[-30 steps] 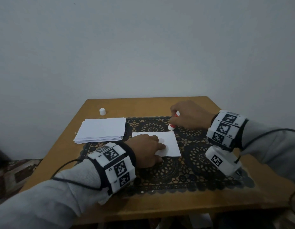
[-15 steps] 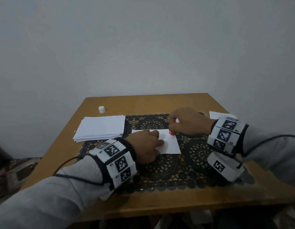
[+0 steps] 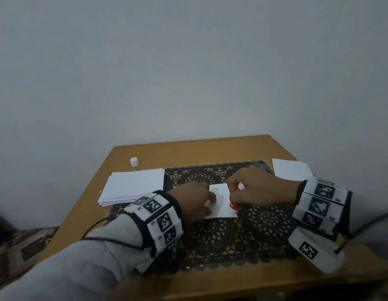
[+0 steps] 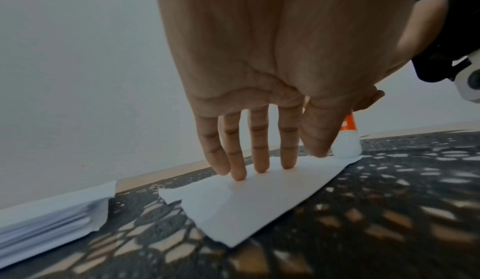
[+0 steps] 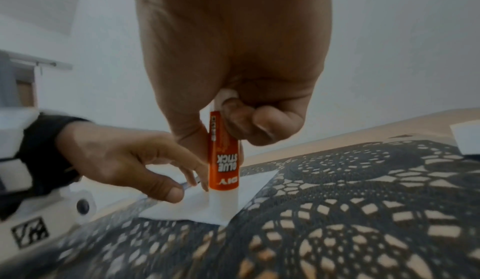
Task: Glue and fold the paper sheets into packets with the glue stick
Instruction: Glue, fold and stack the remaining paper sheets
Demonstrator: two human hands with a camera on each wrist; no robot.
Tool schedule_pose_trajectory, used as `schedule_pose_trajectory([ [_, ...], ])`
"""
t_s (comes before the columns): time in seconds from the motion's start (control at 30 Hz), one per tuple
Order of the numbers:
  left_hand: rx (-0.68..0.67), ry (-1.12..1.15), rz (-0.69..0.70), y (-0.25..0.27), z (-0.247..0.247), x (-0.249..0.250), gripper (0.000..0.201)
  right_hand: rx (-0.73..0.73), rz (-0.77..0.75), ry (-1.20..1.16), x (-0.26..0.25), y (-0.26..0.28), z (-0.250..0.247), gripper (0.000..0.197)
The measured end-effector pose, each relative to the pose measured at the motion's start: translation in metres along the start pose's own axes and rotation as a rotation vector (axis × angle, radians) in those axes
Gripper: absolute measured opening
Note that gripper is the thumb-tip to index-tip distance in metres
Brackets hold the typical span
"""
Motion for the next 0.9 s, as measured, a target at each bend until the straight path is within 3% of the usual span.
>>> schedule_pose_trajectory([
  [0.1, 0.02, 0.043, 0.024, -0.007, -0.005, -0.003, 0.034, -0.003, 0.008, -0.085, 0.006, -0.001, -0.011, 0.018],
  [0.2, 0.047, 0.06, 0.006, -0.017, -0.009, -0.009, 0.033, 0.084, -0.003, -0.171, 0.006, -0.004, -0.033, 0.023],
  [0.33, -0.01, 0.081, -0.106, -0.03, -0.003, -0.022, 0.066, 0.188, -0.009, -0.125, 0.011, -0.007, -0.049, 0.02],
  [0.43, -0.056, 0.081, -0.14, -0.039, -0.002, -0.033, 0.078, 0.214, -0.007, -0.137, 0.019, -0.007, -0.045, 0.019],
  [0.6, -0.106, 0.053, -0.132, -0.05, -0.005, -0.04, 0.071, 0.222, -0.01, -0.154, 0.027, -0.007, -0.04, 0.017],
  [0.9, -0.132, 0.202, -0.134, -0.051, -0.004, -0.042, 0.06, 0.216, 0.008, -0.178, 0.036, 0.0, -0.04, 0.016],
])
Point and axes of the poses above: each hand's wrist, its own y-axis away from the middle knuckle, its own z-axis out of the palm, x = y × z, the point moved 6 cm from there along -y, towards the middle knuckle, and after that the axes turned 6 degrees about -y, right-handed, at the moved point
